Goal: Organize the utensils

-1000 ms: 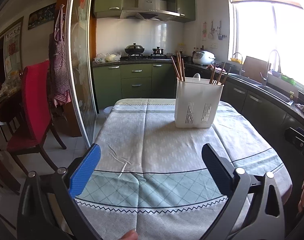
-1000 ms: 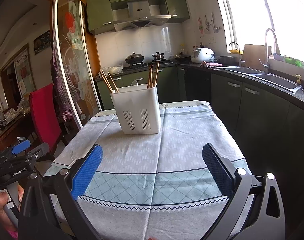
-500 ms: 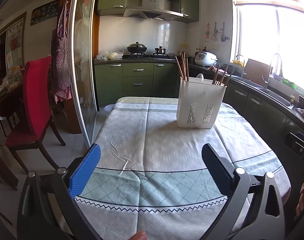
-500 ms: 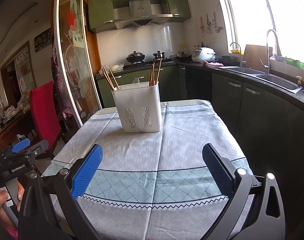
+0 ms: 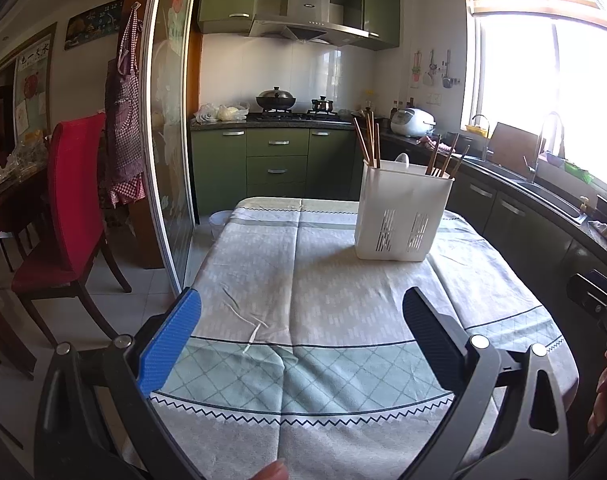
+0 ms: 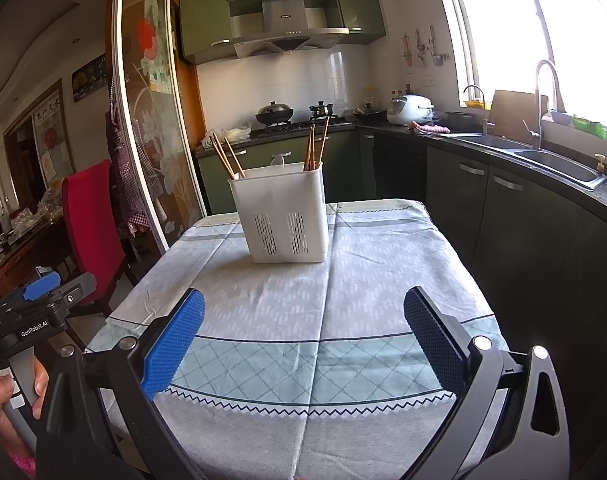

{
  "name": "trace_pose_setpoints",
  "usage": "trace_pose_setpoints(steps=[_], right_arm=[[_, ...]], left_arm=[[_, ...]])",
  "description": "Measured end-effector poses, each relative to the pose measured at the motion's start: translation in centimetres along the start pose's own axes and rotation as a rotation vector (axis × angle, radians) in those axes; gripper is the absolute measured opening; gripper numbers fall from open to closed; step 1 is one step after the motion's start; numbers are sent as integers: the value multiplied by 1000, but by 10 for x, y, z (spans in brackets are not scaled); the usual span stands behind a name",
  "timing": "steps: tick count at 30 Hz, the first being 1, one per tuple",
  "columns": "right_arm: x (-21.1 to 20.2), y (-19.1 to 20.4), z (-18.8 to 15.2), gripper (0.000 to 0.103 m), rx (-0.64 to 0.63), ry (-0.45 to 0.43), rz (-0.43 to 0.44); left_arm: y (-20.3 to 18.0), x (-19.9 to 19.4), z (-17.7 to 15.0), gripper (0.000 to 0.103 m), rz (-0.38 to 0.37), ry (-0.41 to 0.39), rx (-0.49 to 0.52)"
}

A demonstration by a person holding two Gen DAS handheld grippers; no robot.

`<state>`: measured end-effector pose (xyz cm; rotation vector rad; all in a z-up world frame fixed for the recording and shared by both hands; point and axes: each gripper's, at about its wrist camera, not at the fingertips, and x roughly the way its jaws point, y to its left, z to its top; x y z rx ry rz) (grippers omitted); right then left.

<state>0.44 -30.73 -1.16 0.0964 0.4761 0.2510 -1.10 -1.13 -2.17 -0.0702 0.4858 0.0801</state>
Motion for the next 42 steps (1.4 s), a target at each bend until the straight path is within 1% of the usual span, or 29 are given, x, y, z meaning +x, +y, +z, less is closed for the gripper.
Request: trace_pose_setpoints(steps=[28, 38, 42], right_arm=[[0, 0, 0, 98, 3, 12, 11], [1, -1, -1, 98, 2, 14, 12], [1, -1, -2, 98, 0, 15, 14]], left_arm=[[1, 5, 0, 96, -12, 17, -3], [5, 10, -2, 96, -31, 33, -20], [5, 9, -2, 96, -33, 29, -12]])
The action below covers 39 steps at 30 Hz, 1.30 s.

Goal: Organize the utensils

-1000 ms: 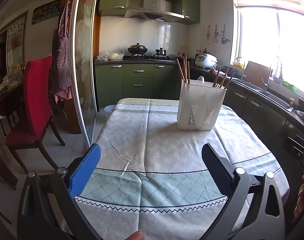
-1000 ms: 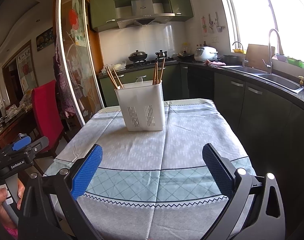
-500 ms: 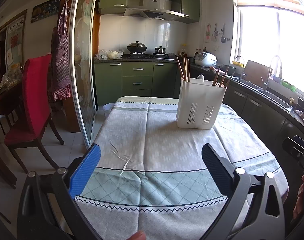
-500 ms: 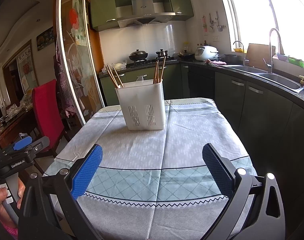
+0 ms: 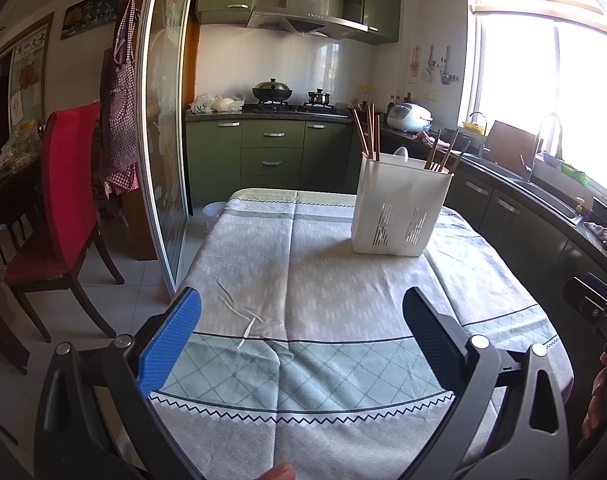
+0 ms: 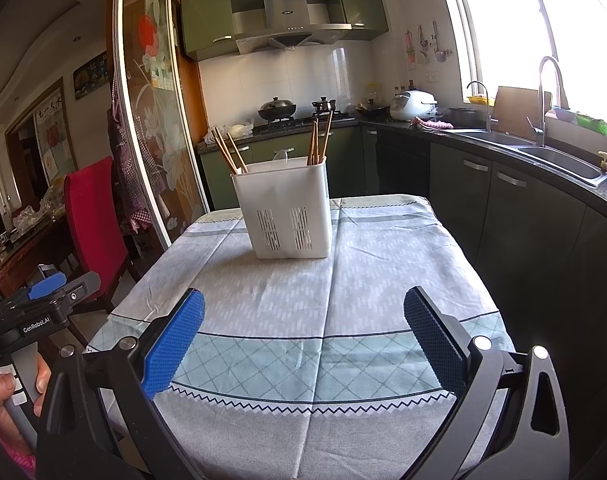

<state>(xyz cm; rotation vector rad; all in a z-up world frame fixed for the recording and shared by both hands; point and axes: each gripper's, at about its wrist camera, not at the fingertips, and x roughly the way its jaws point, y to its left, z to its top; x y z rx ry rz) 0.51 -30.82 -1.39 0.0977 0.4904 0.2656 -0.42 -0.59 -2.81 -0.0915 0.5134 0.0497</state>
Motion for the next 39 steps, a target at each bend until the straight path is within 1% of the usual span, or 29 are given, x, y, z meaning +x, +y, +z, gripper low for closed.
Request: trace_pose_setpoints(steps=[8, 12, 26, 32, 35, 39], right_arm=[[0, 0, -1, 98, -3, 0, -1], [0, 0, -1, 98, -2, 1, -2], [4, -1, -1, 98, -9, 6, 3], [4, -1, -1, 98, -8, 8, 2], [7, -2, -2, 98, -8, 12, 3], [11, -5, -2, 98, -10, 17, 5]], left_arm=[[4, 2, 1, 96, -24, 12, -17], [4, 0, 1, 96, -14, 2, -16], [4, 0, 4, 96, -37, 3, -16], [8, 0, 6, 96, -78, -4, -45], [8, 1, 6, 96, -73, -4, -34], [5, 2, 5, 96, -38, -20, -2]])
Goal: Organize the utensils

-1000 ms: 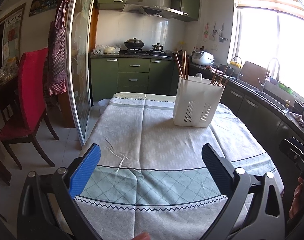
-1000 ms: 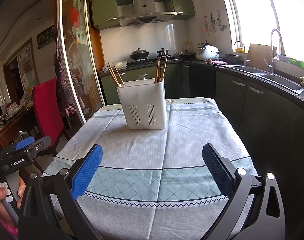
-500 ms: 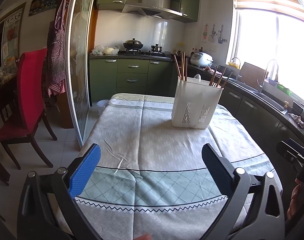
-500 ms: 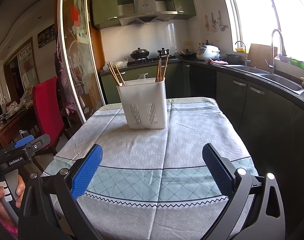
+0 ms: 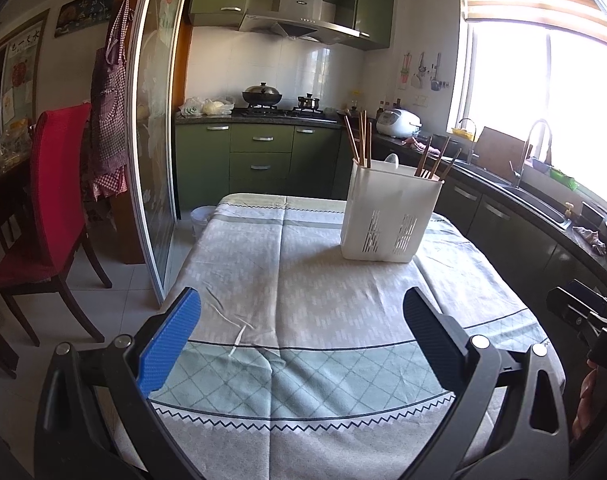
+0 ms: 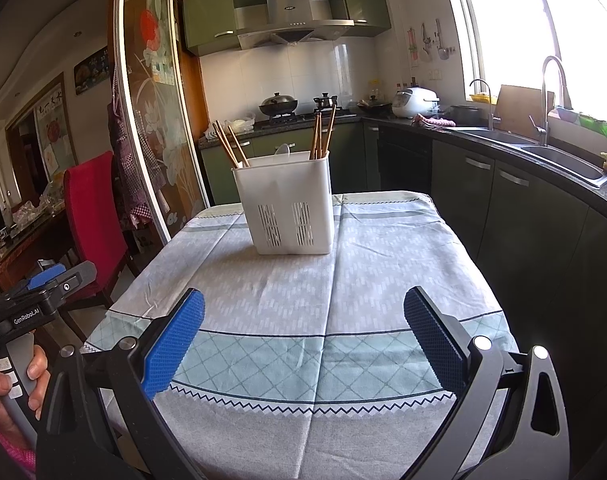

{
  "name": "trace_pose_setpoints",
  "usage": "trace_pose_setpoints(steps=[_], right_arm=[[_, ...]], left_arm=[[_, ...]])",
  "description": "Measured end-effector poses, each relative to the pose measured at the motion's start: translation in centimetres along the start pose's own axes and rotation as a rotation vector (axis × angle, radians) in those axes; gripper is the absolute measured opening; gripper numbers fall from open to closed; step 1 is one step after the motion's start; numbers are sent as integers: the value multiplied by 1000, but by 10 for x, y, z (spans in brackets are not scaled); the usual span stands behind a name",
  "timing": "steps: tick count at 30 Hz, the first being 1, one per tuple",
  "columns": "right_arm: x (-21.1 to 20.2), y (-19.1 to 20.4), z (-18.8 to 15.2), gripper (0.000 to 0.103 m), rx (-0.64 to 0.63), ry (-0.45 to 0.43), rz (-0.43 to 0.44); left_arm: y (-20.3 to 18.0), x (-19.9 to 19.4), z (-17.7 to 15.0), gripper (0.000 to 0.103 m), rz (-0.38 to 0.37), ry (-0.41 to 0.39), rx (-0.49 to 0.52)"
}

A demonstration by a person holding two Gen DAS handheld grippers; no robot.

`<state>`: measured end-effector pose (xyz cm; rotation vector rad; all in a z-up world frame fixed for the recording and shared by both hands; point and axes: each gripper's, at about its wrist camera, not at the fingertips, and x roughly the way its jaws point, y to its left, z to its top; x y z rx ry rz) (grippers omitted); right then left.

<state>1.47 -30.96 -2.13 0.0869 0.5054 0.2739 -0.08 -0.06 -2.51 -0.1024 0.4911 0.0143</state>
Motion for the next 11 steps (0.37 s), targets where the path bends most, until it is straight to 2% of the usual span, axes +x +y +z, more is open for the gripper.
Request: trace_pose_setpoints(steps=[6, 11], right_arm=[[2, -1, 0, 98, 1, 1, 1], [2, -2, 0, 98, 1, 2, 0]], left_arm=[[-1, 2, 0, 96, 35, 0, 16], [3, 5, 0, 96, 24, 21, -2]])
